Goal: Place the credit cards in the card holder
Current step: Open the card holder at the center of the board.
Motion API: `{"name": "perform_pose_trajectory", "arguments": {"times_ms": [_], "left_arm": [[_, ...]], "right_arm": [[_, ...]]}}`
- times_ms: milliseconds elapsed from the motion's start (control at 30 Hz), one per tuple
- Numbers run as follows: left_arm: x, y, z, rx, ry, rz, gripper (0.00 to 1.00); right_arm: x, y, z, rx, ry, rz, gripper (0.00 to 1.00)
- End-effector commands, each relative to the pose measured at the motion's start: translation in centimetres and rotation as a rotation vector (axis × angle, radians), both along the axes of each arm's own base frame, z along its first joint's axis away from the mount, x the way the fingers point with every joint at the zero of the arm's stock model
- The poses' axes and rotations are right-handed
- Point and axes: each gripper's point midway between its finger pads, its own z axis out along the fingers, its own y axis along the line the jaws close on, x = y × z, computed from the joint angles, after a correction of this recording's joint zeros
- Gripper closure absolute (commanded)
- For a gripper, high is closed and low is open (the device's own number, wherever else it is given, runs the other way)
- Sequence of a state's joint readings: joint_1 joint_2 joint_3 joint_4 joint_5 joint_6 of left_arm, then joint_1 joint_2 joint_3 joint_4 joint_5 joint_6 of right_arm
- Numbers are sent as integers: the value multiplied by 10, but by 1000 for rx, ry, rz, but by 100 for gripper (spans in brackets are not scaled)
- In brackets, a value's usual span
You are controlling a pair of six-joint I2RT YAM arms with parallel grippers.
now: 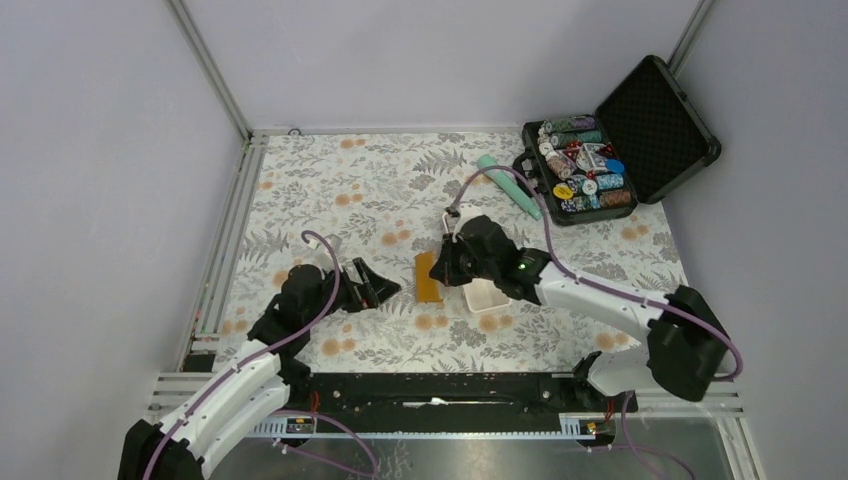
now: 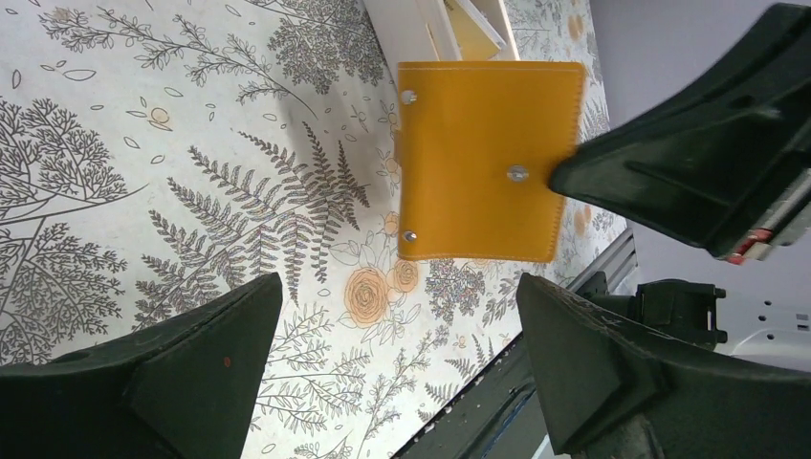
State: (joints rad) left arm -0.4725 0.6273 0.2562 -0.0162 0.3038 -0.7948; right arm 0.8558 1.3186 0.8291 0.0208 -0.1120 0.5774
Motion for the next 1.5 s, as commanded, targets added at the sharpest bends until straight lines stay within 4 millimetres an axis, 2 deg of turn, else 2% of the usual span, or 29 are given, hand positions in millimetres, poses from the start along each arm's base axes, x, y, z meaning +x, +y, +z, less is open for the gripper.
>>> {"name": "perform_pose_trajectory", "arguments": {"times_ms": [0,100,233,300,467,600,767,800,833,900,967,1067,1267,1467], "left_arm": [[5,-1,9,2,-49,-5,1],[4,-2,3,2,-38,-7,1],[4,2,-1,-3,-30,21,1],[5,6,-6,0,-19,50,1],[2,10,-21,-3,20,83,1],[1,12,-28,-3,23,89,1],[3,14,-27,7,1,101,1],[4,14,-26,11,-8,106,1],[5,14,-26,14,-17,110,1],[5,13,-26,18,-25,117,1],[4,9,-26,17,-28,117,1],[5,2,-24,22,-29,123,1],[12,-10,-5,9,-81,170,1],[16,-30,9,2,-145,193,1]], "right_arm": [[9,-3,-19,-232,-12,-28,100],[10,8,-39,-332,13,-26,100],[13,27,-52,-418,6,-24,99],[13,39,-61,-439,21,-12,86],[10,68,-72,-436,50,27,71],[11,82,-68,-408,54,44,66],[12,91,-53,-351,48,39,56],[12,92,-51,-340,50,38,56],[12,94,-49,-331,50,39,63],[13,95,-47,-323,45,38,85],[14,95,-46,-326,41,34,98],[18,90,-42,-346,31,7,100],[37,58,-31,-465,10,-190,100],[42,54,-27,-475,54,-309,100]]}}
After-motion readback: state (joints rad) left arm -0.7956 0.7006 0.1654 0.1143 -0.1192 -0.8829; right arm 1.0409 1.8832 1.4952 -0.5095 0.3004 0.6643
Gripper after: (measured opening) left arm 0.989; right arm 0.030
